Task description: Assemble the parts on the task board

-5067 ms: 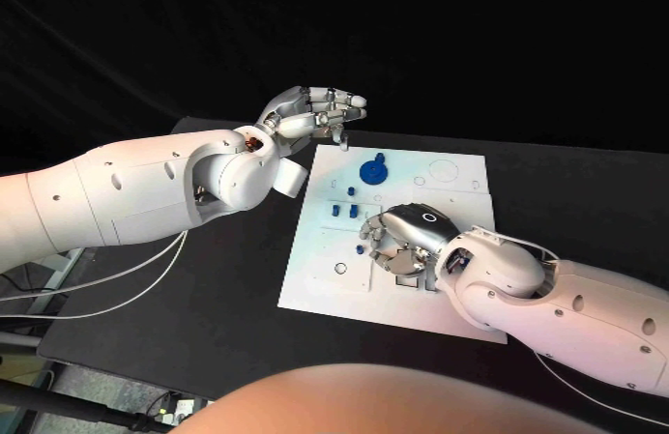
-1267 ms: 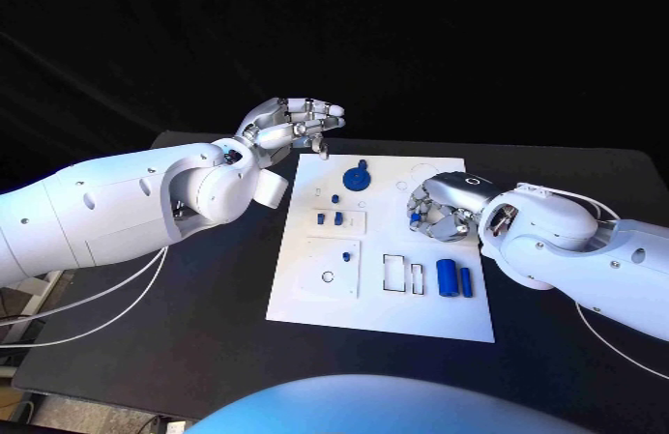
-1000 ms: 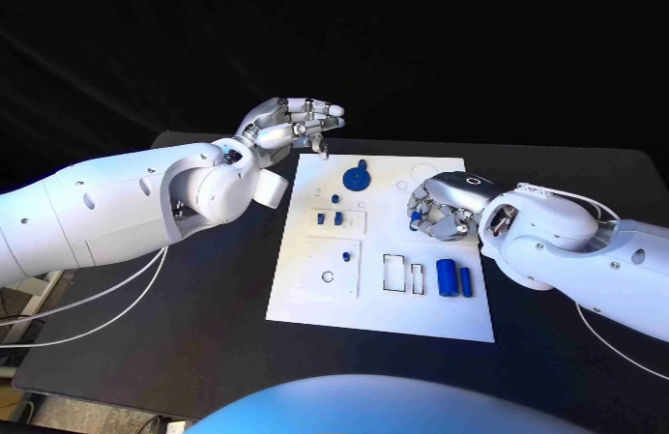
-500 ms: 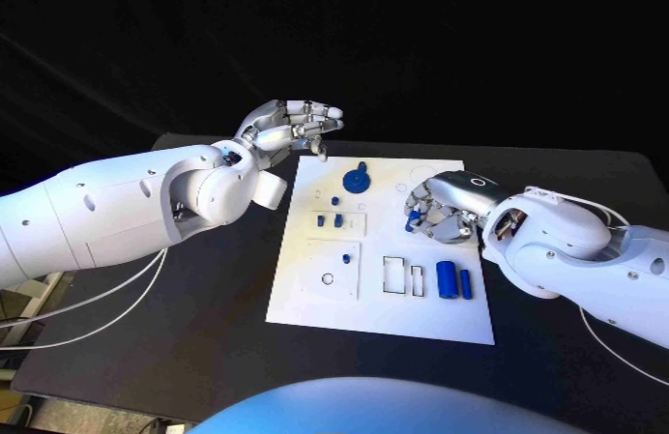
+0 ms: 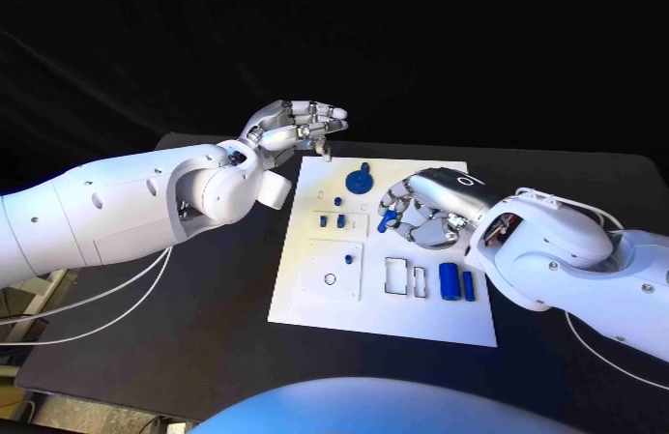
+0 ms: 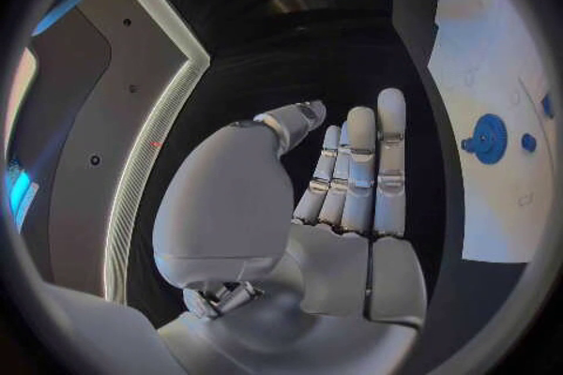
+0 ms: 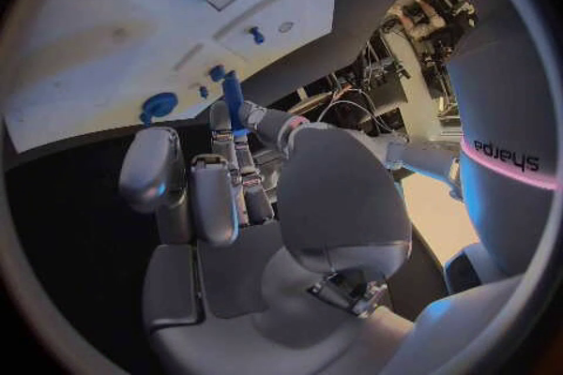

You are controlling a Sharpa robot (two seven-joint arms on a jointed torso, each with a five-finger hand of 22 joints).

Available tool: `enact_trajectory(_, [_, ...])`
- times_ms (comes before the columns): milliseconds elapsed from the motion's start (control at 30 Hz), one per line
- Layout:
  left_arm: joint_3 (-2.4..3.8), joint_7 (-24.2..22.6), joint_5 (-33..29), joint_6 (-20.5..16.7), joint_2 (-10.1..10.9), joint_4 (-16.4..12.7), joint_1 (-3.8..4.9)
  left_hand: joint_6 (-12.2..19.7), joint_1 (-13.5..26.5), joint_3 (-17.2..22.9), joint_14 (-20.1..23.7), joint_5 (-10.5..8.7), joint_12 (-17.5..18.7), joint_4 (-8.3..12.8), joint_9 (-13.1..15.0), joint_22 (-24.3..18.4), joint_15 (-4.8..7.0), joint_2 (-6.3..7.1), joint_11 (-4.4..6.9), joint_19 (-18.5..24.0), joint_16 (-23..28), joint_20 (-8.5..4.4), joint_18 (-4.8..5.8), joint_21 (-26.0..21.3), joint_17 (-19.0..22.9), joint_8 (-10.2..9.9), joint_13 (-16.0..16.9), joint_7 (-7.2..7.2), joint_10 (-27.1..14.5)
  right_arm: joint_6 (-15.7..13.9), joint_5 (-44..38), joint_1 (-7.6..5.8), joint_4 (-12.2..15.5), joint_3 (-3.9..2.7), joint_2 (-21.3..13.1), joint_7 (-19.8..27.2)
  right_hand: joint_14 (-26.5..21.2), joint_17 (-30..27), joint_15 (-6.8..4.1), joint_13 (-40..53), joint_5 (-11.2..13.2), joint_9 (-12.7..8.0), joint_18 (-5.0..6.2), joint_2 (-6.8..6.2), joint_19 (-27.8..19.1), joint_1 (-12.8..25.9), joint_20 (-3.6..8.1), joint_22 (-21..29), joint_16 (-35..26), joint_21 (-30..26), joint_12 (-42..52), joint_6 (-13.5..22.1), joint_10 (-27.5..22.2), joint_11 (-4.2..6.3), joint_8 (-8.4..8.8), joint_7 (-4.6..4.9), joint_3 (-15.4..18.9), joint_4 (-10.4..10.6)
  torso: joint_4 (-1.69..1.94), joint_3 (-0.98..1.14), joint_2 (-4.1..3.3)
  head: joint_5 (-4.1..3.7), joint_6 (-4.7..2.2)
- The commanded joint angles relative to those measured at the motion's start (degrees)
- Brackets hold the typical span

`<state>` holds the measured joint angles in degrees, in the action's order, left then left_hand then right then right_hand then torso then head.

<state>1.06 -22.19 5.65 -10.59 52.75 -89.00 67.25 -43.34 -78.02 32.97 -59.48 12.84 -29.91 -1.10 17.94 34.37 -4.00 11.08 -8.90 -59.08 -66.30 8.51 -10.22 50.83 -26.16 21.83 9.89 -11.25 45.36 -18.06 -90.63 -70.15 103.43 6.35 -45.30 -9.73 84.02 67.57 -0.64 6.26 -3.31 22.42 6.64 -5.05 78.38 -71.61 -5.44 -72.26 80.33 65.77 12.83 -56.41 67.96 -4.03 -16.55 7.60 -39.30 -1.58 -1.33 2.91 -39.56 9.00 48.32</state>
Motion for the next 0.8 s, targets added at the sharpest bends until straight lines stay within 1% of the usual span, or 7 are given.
enact_trajectory(33, [0.02, -0.40, 0.04, 1.00, -0.30, 0.04, 0.03, 0.38, -0.27, 0.01, 0.23, 0.24, -0.30, 0.20, 0.08, 0.02, -0.02, -0.47, -0.16, -0.04, -0.32, 0.33, -0.43, -0.03, 0.08, 0.32, 0.06, -1.73, -0.38, -1.44, 0.61, 0.62, 0.68, 0.14, 1.80, 1.73, 1.79, -0.01, 0.04, 0.06, -0.33, 2.89, -1.11, 0.15, -0.17, -0.40, 0.21, 0.07, 0.27, -0.01, -0.24, 0.15, -0.53, 0.08, -2.60, 0.20, -0.14, -0.27, 0.00, -0.05, -0.01, 0.36, 0.01])
enact_trajectory(200, [0.02, -0.43, 0.04, 1.07, -0.64, 0.19, 0.03, 0.38, -0.27, 0.01, 0.23, 0.24, -0.30, 0.20, 0.08, 0.02, -0.02, -0.47, -0.16, -0.04, -0.32, 0.33, -0.43, -0.03, 0.08, 0.32, 0.06, -1.73, -0.38, -1.38, 0.39, 2.03, 0.02, 0.46, 4.90, 2.40, 1.79, 0.01, 0.06, 0.06, -0.42, 2.93, -1.09, 0.17, -0.22, -0.42, 0.19, 0.13, 0.28, -0.11, -0.28, 0.22, -0.56, 0.05, -2.62, 0.24, -0.21, -0.34, 0.14, -0.08, -0.04, 0.66, 0.12])
enact_trajectory(300, [0.02, -0.47, 0.04, 1.12, -0.90, 0.34, 0.03, 0.38, -0.27, 0.01, 0.23, 0.24, -0.30, 0.20, 0.08, 0.02, -0.02, -0.47, -0.16, -0.04, -0.32, 0.33, -0.43, -0.03, 0.08, 0.32, 0.06, -1.73, -0.38, -1.23, -0.13, 3.35, -1.17, 0.76, 6.77, 2.83, 1.78, -0.06, 0.08, 0.07, -0.47, 2.95, -1.07, 0.19, -0.26, -0.43, 0.18, 0.18, 0.26, -0.19, -0.29, 0.26, -0.57, 0.04, -2.63, 0.26, -0.25, -0.38, 0.19, -0.10, -0.07, 1.08, 0.34])
enact_trajectory(367, [0.02, -0.47, 0.04, 1.12, -1.02, 0.43, 0.03, 0.38, -0.27, 0.01, 0.23, 0.24, -0.30, 0.20, 0.08, 0.02, -0.02, -0.47, -0.16, -0.04, -0.32, 0.33, -0.43, -0.03, 0.08, 0.32, 0.06, -1.73, -0.38, -1.15, -0.46, 4.21, -2.05, 0.92, 7.73, 3.07, 1.78, -0.06, 0.08, 0.07, -0.47, 2.95, -1.07, 0.19, -0.26, -0.43, 0.18, 0.18, 0.26, -0.19, -0.29, 0.26, -0.57, 0.04, -2.63, 0.26, -0.25, -0.38, 0.19, -0.09, -0.10, 1.35, 0.46])
enact_trajectory(500, [0.02, -0.48, 0.04, 1.15, -1.16, 0.49, 0.03, 0.48, -0.28, 0.09, 0.26, 0.24, -0.44, 0.26, 0.11, 0.05, -0.04, -0.51, -0.18, -0.03, -0.35, 0.33, -0.42, 0.03, 0.12, 0.42, 0.07, -1.76, -0.49, -0.98, -0.95, 5.48, -3.59, 1.18, 9.18, 3.36, 1.79, -0.01, 0.09, 0.07, -0.53, 2.97, -1.06, 0.20, -0.29, -0.44, 0.17, 0.22, 0.28, -0.26, -0.30, 0.30, -0.58, 0.02, -2.64, 0.28, -0.28, -0.42, 0.00, -0.02, -0.11, 2.05, 0.74])
enact_trajectory(567, [0.02, -0.48, 0.04, 1.16, -1.20, 0.48, 0.04, 0.48, -0.28, 0.09, 0.26, 0.24, -0.44, 0.26, 0.11, 0.05, -0.04, -0.51, -0.18, -0.03, -0.35, 0.33, -0.42, 0.03, 0.12, 0.42, 0.07, -1.76, -0.49, -0.78, -1.27, 6.07, -4.29, 1.28, 9.82, 3.44, 1.79, -0.01, 0.09, 0.07, -0.53, 2.97, -1.06, 0.20, -0.29, -0.44, 0.17, 0.22, 0.28, -0.26, -0.30, 0.30, -0.58, 0.02, -2.64, 0.28, -0.28, -0.42, -0.01, 0.00, -0.11, 2.20, 0.88])
enact_trajectory(800, [0.02, -0.47, 0.04, 1.18, -1.25, 0.49, 0.04, 0.48, -0.28, 0.09, 0.26, 0.24, -0.44, 0.26, 0.11, 0.05, -0.04, -0.51, -0.18, -0.03, -0.35, 0.33, -0.42, 0.03, 0.12, 0.42, 0.07, -1.76, -0.49, 0.05, -2.09, 7.14, -6.00, 1.51, 11.23, 3.33, 1.78, -0.02, 0.10, 0.08, -0.58, 3.00, -1.04, 0.21, -0.33, -0.45, 0.16, 0.26, 0.28, -0.34, -0.32, 0.34, -0.60, 0.00, -2.65, 0.31, -0.32, -0.48, 0.12, 0.02, -0.11, 2.44, 1.34])
